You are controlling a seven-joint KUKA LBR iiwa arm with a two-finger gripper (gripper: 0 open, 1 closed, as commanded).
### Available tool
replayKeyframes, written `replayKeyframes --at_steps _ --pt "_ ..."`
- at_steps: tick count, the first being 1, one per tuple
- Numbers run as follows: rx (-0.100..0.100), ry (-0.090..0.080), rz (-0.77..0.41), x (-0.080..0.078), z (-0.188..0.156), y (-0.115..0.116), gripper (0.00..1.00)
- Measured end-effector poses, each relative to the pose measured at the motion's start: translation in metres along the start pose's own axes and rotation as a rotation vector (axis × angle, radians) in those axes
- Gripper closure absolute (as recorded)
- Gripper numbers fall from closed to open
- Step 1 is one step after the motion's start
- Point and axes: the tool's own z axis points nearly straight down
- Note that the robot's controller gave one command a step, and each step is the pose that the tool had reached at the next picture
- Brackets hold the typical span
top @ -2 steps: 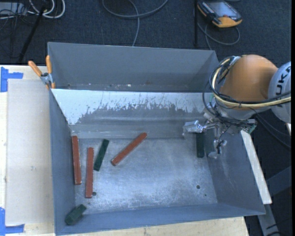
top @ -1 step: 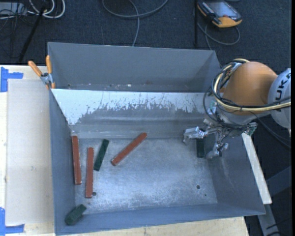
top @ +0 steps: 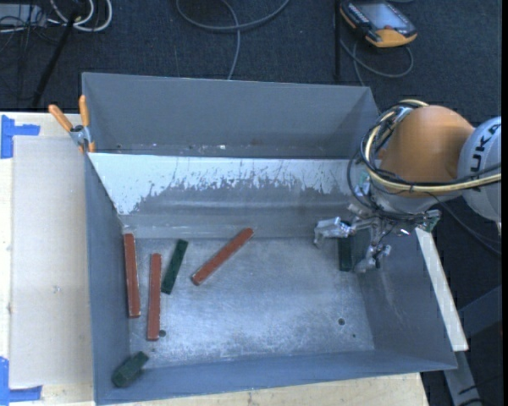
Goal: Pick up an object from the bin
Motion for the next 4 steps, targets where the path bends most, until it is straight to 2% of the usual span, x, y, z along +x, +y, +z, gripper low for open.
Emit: replayKeyframes --at_steps 1,2,4 --pt "0.003 0.0 0.002 0.001 0.001 -0.001 1.0" --pt "0.011 0.003 0.001 -0.001 -0.046 -0.001 1.0" --pt "0.008 0.005 0.008 -0.002 -0.064 -0.002 1.0"
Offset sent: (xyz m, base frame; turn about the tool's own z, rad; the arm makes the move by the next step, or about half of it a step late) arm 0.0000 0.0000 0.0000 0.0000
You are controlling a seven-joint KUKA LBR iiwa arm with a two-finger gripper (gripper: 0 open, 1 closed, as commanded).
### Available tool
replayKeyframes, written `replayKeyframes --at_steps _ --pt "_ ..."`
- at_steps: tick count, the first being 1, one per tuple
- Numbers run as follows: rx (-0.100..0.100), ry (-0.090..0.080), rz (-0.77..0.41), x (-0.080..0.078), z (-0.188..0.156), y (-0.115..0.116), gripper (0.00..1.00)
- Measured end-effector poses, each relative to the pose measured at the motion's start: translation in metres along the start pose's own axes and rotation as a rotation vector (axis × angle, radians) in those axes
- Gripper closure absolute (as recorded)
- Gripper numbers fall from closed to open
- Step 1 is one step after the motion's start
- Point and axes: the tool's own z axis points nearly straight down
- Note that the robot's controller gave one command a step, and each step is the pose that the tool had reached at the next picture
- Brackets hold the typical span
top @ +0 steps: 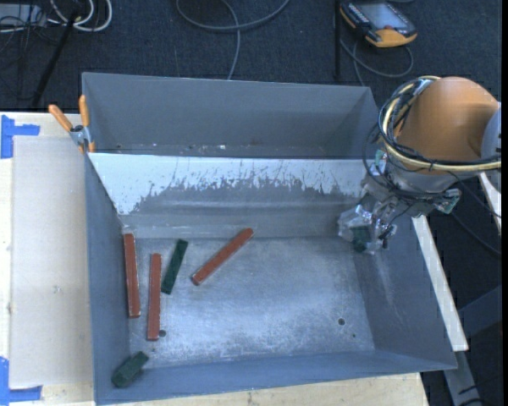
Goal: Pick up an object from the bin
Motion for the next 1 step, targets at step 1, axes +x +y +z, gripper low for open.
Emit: replayKeyframes --at_steps 1 --pt "0.002 0.0 0.003 -0.0012 -0.0291 -0.0006 1.0"
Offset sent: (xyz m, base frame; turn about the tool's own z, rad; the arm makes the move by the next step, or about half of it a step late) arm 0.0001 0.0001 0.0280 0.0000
